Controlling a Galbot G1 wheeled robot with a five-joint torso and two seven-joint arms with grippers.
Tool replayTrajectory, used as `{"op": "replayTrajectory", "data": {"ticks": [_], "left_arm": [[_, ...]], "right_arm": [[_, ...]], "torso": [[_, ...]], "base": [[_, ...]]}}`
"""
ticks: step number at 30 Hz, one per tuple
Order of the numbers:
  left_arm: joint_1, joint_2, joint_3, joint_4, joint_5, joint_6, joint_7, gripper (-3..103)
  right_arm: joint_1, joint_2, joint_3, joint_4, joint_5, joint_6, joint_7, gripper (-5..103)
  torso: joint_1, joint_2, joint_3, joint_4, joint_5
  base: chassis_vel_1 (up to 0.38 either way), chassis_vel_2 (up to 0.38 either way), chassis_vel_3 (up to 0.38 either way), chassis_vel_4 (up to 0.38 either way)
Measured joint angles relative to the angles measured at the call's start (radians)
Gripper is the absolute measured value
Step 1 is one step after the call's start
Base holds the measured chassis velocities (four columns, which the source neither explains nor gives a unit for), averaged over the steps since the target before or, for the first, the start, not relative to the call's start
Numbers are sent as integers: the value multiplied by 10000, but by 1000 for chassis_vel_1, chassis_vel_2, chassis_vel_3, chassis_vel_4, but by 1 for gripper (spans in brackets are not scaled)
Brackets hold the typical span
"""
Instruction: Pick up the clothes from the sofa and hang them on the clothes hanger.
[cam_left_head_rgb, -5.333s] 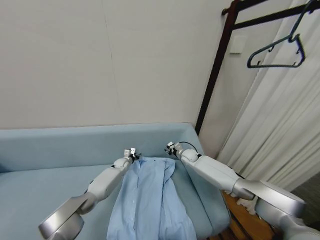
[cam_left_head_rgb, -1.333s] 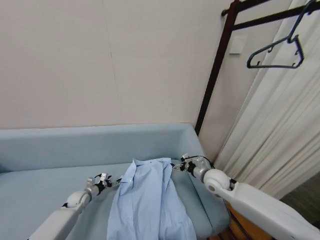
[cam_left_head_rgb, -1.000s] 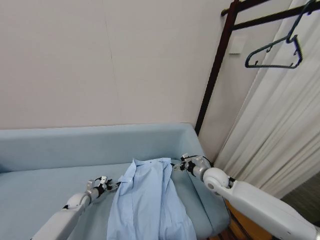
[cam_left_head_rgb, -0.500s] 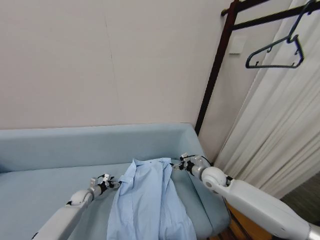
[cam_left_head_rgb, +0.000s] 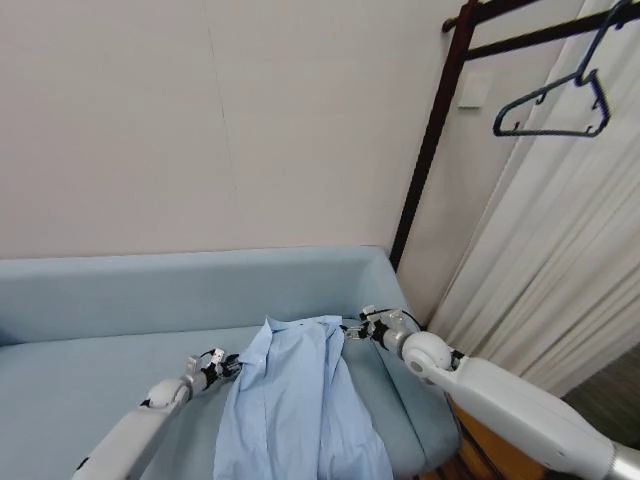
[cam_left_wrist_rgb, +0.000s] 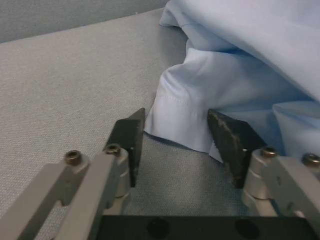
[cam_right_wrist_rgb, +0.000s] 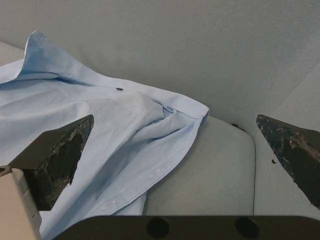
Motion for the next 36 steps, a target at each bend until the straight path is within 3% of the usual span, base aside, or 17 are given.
{"op": "replayTrajectory", "data": {"ticks": [3, 6, 9, 12, 25, 31, 36], "left_arm": [[-8, -11, -6, 6, 13, -40, 19, 28], [-8, -9, -20, 7, 13, -62, 14, 23], [76, 70, -116, -158, -17, -66, -36, 7], [222, 223, -256, -472, -23, -46, -144, 1], [829, 1258, -919, -1917, -98, 68, -429, 0], [1544, 1747, -1897, -3041, 37, 475, -612, 0], [2119, 2070, -2494, -3152, 415, 555, -615, 0]], "right_arm": [[0, 12, -2, -10, -28, 14, 9, 100], [-1, 21, 0, -10, -29, 17, 13, 100], [-3, 23, 48, 28, -28, 28, 35, 100], [-4, 6, 84, 68, -25, 39, 43, 100], [-425, -233, 502, 493, -43, 222, 159, 100], [-560, -238, 688, 714, -41, 291, 177, 100], [-831, -235, 863, 983, -66, 373, 172, 100]], "torso": [[0, 0, 0, -2, 1], [0, 0, 0, -1, 0], [0, 0, 0, -1, 0], [0, 0, 0, -1, -1], [0, 0, -1, -6, -3], [-2, 1, -2, -1, 0], [-2, 1, -1, -1, -2]], "base": [[0, 0, 0, 0], [0, 0, 0, 0], [0, 0, 0, 0], [0, 0, 0, 0], [0, 0, 0, 0], [0, 0, 0, 0], [0, 0, 0, 0]]}}
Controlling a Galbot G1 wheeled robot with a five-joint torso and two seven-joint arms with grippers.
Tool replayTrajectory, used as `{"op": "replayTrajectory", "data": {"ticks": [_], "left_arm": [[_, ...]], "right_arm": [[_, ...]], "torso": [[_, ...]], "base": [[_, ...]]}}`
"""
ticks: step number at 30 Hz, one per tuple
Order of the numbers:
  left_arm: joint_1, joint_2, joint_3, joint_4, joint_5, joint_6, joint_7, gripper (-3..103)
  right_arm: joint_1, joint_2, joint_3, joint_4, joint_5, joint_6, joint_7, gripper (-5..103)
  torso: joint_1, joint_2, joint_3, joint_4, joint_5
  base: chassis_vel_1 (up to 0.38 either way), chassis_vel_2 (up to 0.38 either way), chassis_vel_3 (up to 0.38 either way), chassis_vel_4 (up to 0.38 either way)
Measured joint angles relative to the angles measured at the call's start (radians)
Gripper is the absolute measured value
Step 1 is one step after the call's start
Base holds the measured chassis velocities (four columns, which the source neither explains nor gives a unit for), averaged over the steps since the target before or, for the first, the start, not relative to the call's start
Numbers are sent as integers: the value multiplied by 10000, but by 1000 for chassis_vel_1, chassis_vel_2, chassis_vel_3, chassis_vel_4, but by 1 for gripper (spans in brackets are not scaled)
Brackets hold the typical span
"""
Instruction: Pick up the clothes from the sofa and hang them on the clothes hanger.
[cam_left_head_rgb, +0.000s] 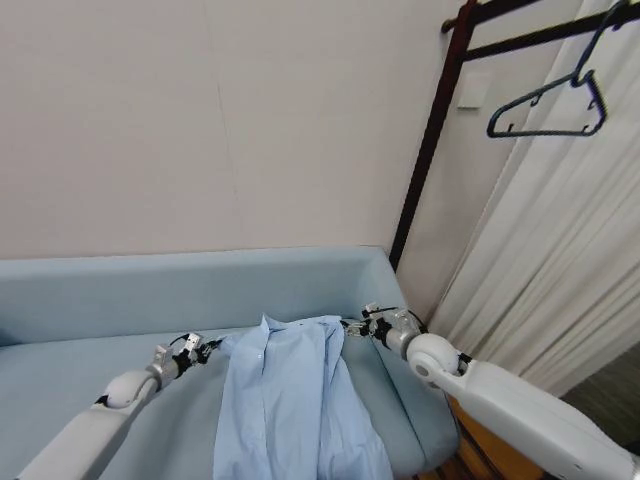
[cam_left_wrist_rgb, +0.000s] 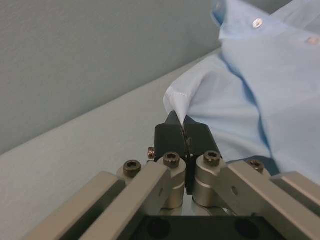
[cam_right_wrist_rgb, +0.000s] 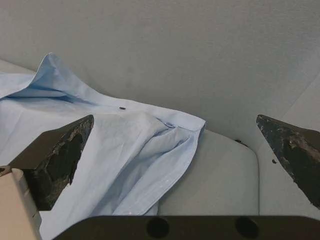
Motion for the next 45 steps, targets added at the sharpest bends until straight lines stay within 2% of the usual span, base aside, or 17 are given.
{"op": "replayTrajectory", "data": {"ticks": [11, 16, 19, 20, 23, 25, 28, 31, 33, 35, 36, 37, 38, 40, 41, 42, 45], "left_arm": [[236, 51, -304, 1196, 614, -409, 39, 0], [213, -368, 50, 1089, 457, -527, -401, 6], [426, -546, 32, 664, 8, -598, -672, 22], [426, -546, 32, 664, 8, -598, -672, 22], [1094, -572, -498, 252, -710, -604, -1025, 38], [1384, -567, -776, 191, -817, -641, -991, 38], [2106, -517, -1576, 261, -906, -920, -749, 54], [2494, -528, -2156, 353, -938, -1200, -718, 59], [2882, -554, -2782, 105, -1250, -1347, -752, 70], [3321, -553, -3460, -785, -2176, -1208, -960, 81], [3321, -553, -3460, -785, -2176, -1208, -960, 81], [3504, -550, -3722, -1326, -2647, -985, -1154, 86], [3657, -543, -3958, -1891, -3053, -719, -1414, 86], [3859, -536, -4314, -3159, -3647, -282, -2266, 97], [3905, -531, -4413, -3722, -3884, -122, -2648, 98], [3905, -531, -4413, -3722, -3884, -122, -2648, 98], [3842, -477, -4589, -5947, -4787, 732, -4484, 100]], "right_arm": [[-247, -34, 120, 228, -79, 105, -14, 100], [-190, -29, 52, 261, -56, 84, 31, 100], [-125, -83, 88, 421, 48, 51, 203, 100], [-125, -83, 88, 421, 48, 51, 203, 100], [-133, -194, 342, 796, 273, 40, 523, 100], [-152, -212, 438, 913, 345, 32, 639, 100], [-132, -245, 635, 1277, 578, -5, 1027, 100], [-9, -218, 735, 1447, 712, -44, 1306, 100], [235, -57, 779, 1577, 829, -58, 1922, 100], [644, 218, 779, 1786, 1168, -75, 3042, 100], [644, 218, 779, 1786, 1168, -75, 3042, 100], [888, 332, 779, 1920, 1429, -136, 3679, 100], [1144, 407, 778, 2034, 1693, -192, 4240, 100], [1786, 462, 775, 2272, 2214, -270, 5287, 100], [2085, 443, 775, 2371, 2411, -280, 5605, 100], [2085, 443, 775, 2371, 2411, -280, 5605, 100], [3327, 248, 782, 2756, 3398, -377, 6602, 100]], "torso": [[0, 0, 0, 1, 2], [1, 0, 0, -2, 2], [1, 0, 0, -5, 1], [1, 0, 0, -5, 1], [1, 0, 0, -4, 3], [0, 0, 0, -2, 1], [0, 0, 0, 3, 3], [0, 0, 0, 4, 0], [0, 0, 0, 1, -2], [1, 0, 0, 2, 4], [1, 0, 0, 2, 4], [2, 0, 0, 1, 4], [2, 0, 0, 0, 3], [2, 0, 0, 1, 2], [2, 0, 0, 1, 2], [2, 0, 0, 1, 2], [2, 0, 0, -4, 4]], "base": [[0, 0, 0, 0], [0, 0, 0, 0], [0, 0, 0, 0], [0, 0, 0, 0], [0, 0, 0, 0], [0, 0, 0, 0], [0, 0, 0, 0], [0, 0, 0, 0], [0, 0, 0, 0], [0, 0, 0, 0], [0, 0, 0, 0], [0, 0, 0, 0], [0, 0, 0, 0], [0, 0, 0, 0], [0, 0, 0, 0], [0, 0, 0, 0], [0, 0, 0, 0]]}}
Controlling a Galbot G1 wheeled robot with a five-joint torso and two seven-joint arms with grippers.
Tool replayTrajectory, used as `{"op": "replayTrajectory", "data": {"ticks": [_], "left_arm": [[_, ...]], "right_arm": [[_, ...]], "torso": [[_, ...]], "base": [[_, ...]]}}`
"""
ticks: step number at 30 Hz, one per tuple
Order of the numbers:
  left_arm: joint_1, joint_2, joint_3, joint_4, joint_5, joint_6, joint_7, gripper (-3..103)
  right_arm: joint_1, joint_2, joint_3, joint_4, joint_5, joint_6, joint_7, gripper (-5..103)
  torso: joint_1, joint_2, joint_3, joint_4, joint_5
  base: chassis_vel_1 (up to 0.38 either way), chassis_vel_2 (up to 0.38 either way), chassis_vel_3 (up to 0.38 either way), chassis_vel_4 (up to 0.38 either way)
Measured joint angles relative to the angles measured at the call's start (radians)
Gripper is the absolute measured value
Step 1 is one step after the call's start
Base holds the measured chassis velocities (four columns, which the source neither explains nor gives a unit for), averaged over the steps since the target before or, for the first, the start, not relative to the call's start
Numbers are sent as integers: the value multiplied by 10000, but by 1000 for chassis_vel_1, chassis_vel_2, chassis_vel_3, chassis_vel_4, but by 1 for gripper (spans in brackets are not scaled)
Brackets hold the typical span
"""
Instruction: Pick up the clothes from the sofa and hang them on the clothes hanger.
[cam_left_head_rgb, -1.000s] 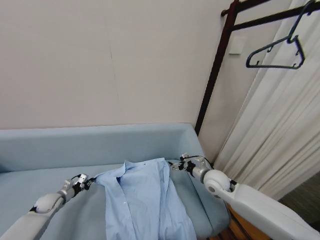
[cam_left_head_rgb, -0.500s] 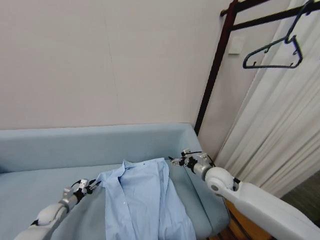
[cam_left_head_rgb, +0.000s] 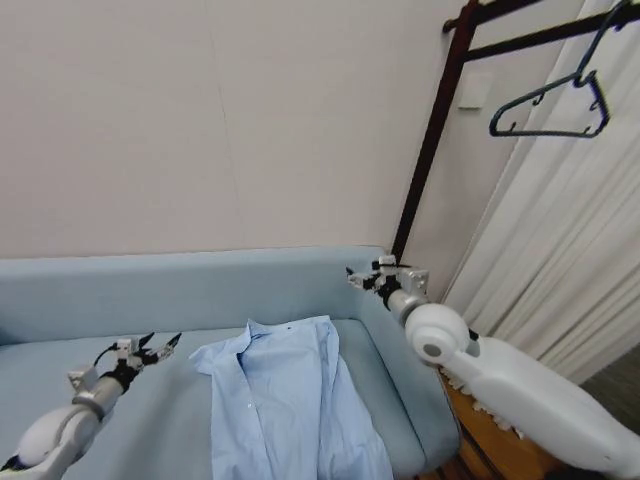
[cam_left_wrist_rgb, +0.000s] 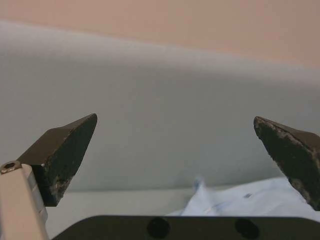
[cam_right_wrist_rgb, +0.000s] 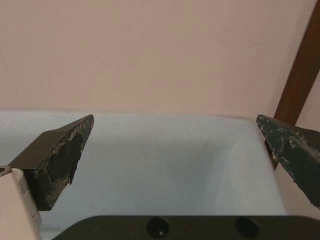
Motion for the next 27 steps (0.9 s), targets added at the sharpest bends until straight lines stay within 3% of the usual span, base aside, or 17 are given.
{"op": "replayTrajectory", "data": {"ticks": [1, 2, 4, 5, 6, 7, 13, 15, 16, 17, 18, 23, 27], "left_arm": [[-106, 35, 31, -528, -230, 238, -643, 100], [-106, 35, 31, -528, -230, 238, -643, 100], [-426, 130, 226, -1446, -624, 693, -1946, 100], [-509, 152, 285, -1628, -675, 779, -2257, 100], [-851, 256, 524, -2304, -1006, 1061, -3275, 100], [-1057, 329, 648, -2689, -1282, 1275, -3671, 100], [-1493, 588, 883, -3860, -1805, 1903, -4089, 100], [-1494, 597, 885, -3969, -1808, 1964, -4073, 100], [-1494, 538, 885, -4033, -1801, 2066, -4014, 100], [-1497, 509, 889, -4034, -1795, 2100, -4013, 100], [-1497, 509, 889, -4034, -1795, 2100, -4013, 100], [-1510, 464, 948, -4080, -1778, 2246, -4134, 100], [-1510, 435, 1012, -4075, -1761, 2280, -4153, 100]], "right_arm": [[418, -56, -4, 86, 413, -72, 364, 100], [418, -56, -4, 86, 413, -72, 364, 100], [1253, -146, -121, 149, 1117, -250, 1042, 100], [1435, -157, -160, 145, 1253, -282, 1165, 100], [2130, -167, -282, 61, 1768, -395, 1677, 100], [2473, -161, -293, -39, 2032, -441, 1947, 100], [3737, -618, -208, -291, 2997, -661, 2494, 100], [3910, -854, -196, -205, 3146, -682, 2490, 100], [4239, -1501, -152, 292, 3474, -678, 2121, 100], [4389, -1700, -153, 512, 3638, -668, 2039, 100], [4389, -1700, -153, 512, 3638, -668, 2039, 100], [5860, -2095, -325, 1196, 5625, -552, 2696, 100], [6879, -2352, -458, 1348, 6045, -567, 2390, 100]], "torso": [[-1, 0, 0, 0, 0], [-1, 0, 0, 0, 0], [-1, 0, 0, 3, -2], [0, -1, 1, 3, -2], [-1, 0, 1, 3, -2], [0, 0, 1, 4, -1], [0, -2, 2, 5, 0], [0, -1, 1, 4, 0], [-1, -1, 1, 2, -1], [-1, -1, 1, 2, -1], [-1, -1, 1, 2, -1], [-1, -1, 0, 7, -4], [-1, -2, 0, 5, -3]], "base": [[0, 0, 0, 0], [0, 0, 0, 0], [0, 0, 0, 0], [0, 0, 0, 0], [0, 0, 0, 0], [0, 0, 0, 0], [0, 0, 0, 0], [0, 0, 0, 0], [0, 0, 0, 0], [0, 0, 0, 0], [0, 0, 0, 0], [0, 0, 0, 0], [0, 0, 0, 0]]}}
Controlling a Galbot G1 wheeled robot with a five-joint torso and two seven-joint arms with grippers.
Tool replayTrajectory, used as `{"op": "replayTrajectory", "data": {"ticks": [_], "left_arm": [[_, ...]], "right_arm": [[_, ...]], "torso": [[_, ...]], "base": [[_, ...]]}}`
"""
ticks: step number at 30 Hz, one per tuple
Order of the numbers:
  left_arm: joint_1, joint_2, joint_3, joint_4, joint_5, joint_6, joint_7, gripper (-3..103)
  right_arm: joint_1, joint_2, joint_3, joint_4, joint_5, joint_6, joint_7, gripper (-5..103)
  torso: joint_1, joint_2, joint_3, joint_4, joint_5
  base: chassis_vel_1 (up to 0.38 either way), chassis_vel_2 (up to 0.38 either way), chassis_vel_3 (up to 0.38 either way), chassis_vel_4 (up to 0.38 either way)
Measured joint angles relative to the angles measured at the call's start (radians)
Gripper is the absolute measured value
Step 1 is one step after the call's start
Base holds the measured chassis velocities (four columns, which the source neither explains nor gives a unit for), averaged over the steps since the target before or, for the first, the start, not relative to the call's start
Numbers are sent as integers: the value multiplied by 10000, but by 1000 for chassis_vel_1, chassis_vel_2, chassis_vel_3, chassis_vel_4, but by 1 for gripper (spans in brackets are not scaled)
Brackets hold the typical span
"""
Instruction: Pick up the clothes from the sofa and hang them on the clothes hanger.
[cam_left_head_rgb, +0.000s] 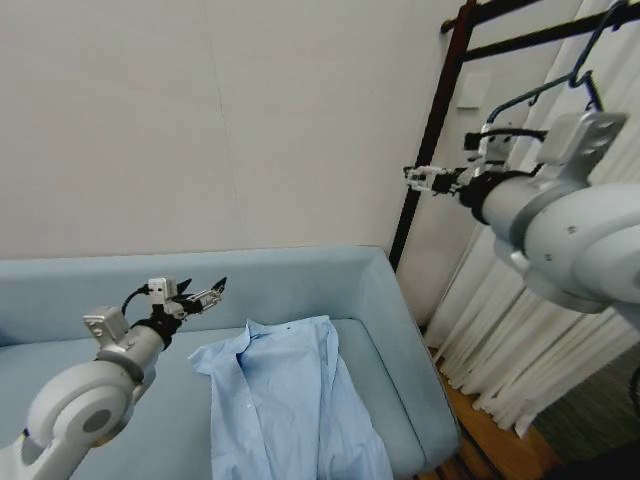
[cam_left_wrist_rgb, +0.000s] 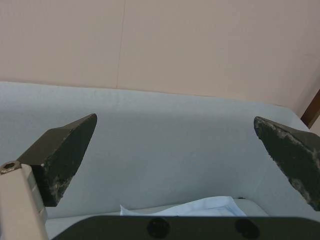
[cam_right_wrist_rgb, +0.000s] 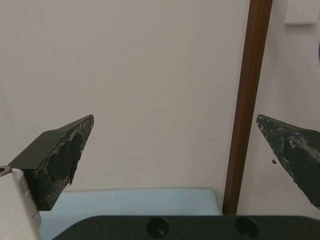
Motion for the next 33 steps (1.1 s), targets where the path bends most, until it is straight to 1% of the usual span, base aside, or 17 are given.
{"op": "replayTrajectory", "data": {"ticks": [1, 3, 5, 6, 7, 9, 10, 15, 16, 19, 21, 22, 24, 27, 28, 32, 33], "left_arm": [[-5, -14, 39, 8, 5, 18, 3, 100], [-8, -23, 61, 13, 10, 29, 9, 100], [-14, -34, 102, 26, 26, 40, 19, 100], [-14, -34, 102, 26, 26, 40, 19, 100], [-18, -34, 108, 33, 32, 41, 22, 100], [-24, -34, 116, 40, 45, 44, 32, 100], [-24, -34, 116, 40, 45, 44, 32, 100], [13, -159, 98, 15, 110, 51, 40, 100], [13, -159, 98, 15, 110, 51, 40, 100], [42, -275, 90, -1, 149, 52, 42, 100], [64, -360, 84, 0, 184, 52, 49, 100], [64, -360, 84, 0, 184, 52, 49, 100], [71, -453, 78, 36, 247, 42, 84, 100], [61, -596, 82, 122, 343, 15, 183, 100], [61, -596, 82, 122, 343, 15, 183, 100], [42, -830, 222, 285, 667, -99, 350, 100], [42, -830, 222, 285, 667, -99, 350, 100]], "right_arm": [[472, -51, -63, 86, 248, -1, -89, 100], [772, -70, -108, 138, 375, -1, -178, 100], [1451, -91, -208, 149, 474, -30, -642, 100], [1451, -91, -208, 149, 474, -30, -642, 100], [1822, -32, -303, 42, 506, -74, -795, 100], [2713, 343, -599, -494, 755, -228, -766, 100], [2713, 343, -599, -494, 755, -228, -766, 100], [5172, 1611, -2770, -2671, 893, -575, 506, 100], [5172, 1611, -2770, -2671, 893, -575, 506, 100], [6229, 2099, -4105, -3624, 1161, -624, 1402, 100], [7104, 2277, -5149, -4118, 1774, -595, 1978, 100], [7104, 2277, -5149, -4118, 1774, -595, 1978, 100], [7902, 2401, -6192, -4556, 2385, -503, 2436, 100], [8995, 2727, -7642, -5485, 2928, -308, 2918, 100], [8995, 2727, -7642, -5485, 2928, -308, 2918, 100], [10090, 3550, -8985, -6668, 3706, 140, 3524, 100], [10090, 3550, -8985, -6668, 3706, 140, 3524, 100]], "torso": [[0, 0, -1, -3, 1], [0, 0, -1, -3, 0], [0, 1, -1, -2, 0], [0, 1, -1, -2, 0], [-1, 1, -1, -3, 3], [-1, 1, -1, -4, 1], [-1, 1, -1, -4, 1], [0, 1, 1, 3, -4], [0, 1, 1, 3, -4], [0, 0, 3, 3, 0], [0, 1, 1, 1, -2], [0, 1, 1, 1, -2], [0, 1, 1, -2, 0], [0, 1, 1, -4, 2], [0, 1, 1, -4, 2], [0, 2, 1, -1, 0], [0, 2, 1, -1, 0]], "base": [[0, 0, 0, 0], [0, 0, 0, 0], [0, 0, 0, 0], [0, 0, 0, 0], [0, 0, 0, 0], [0, 0, 0, 0], [0, 0, 0, 0], [0, 0, 0, 0], [0, 0, 0, 0], [0, 0, 0, 0], [0, 0, 0, 0], [0, 0, 0, 0], [0, 0, 0, 0], [0, 0, 0, 0], [0, 0, 0, 0], [0, 0, 0, 0], [0, 0, 0, 0]]}}
